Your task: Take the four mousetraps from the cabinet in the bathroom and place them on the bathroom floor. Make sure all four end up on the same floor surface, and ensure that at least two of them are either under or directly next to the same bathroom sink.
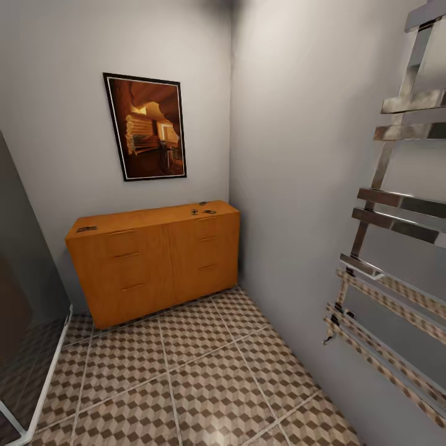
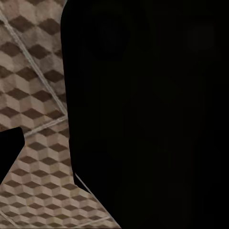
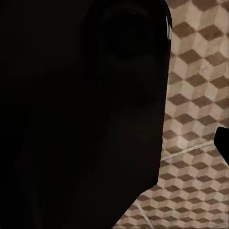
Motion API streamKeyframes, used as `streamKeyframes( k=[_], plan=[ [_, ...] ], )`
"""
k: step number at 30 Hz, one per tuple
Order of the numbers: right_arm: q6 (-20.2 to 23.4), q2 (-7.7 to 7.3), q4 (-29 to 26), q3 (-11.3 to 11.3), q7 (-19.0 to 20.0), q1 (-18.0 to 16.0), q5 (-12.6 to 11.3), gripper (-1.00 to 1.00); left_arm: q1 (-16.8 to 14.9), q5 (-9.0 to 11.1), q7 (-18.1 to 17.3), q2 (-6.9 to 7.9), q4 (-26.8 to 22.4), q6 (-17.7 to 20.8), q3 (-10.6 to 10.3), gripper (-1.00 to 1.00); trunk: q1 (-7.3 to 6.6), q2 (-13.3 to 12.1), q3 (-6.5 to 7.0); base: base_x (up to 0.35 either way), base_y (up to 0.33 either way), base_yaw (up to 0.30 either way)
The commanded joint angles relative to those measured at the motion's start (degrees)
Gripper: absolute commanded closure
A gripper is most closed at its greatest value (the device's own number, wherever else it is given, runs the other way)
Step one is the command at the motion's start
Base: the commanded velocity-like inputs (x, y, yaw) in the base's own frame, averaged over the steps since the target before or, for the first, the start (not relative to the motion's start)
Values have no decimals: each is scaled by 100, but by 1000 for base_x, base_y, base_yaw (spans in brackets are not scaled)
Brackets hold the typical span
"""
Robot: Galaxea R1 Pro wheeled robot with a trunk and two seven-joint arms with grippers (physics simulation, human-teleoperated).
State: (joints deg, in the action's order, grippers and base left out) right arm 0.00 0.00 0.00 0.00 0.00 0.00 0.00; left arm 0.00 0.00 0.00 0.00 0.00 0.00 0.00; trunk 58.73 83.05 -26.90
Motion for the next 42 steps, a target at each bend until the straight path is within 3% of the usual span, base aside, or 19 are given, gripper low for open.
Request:
streamKeyframes(
  k=[1,8,15,42],
  plan=[
    [0,0,0,0,0,0,0,-100,0,0,0,0,0,0,0,-100,0,3,-3,0,0,0],
    [26,18,3,13,-15,-1,9,-100,-65,-8,-5,-15,9,-9,9,-100,0,3,-3,0,0,0],
    [52,242,-171,25,-17,-30,-6,-100,30,-5,-4,44,9,-9,9,-100,0,3,-3,0,0,0],
    [53,265,-245,25,-19,-35,-5,-100,44,0,-3,97,9,-9,9,-100,0,3,-3,0,0,0]
  ],
)
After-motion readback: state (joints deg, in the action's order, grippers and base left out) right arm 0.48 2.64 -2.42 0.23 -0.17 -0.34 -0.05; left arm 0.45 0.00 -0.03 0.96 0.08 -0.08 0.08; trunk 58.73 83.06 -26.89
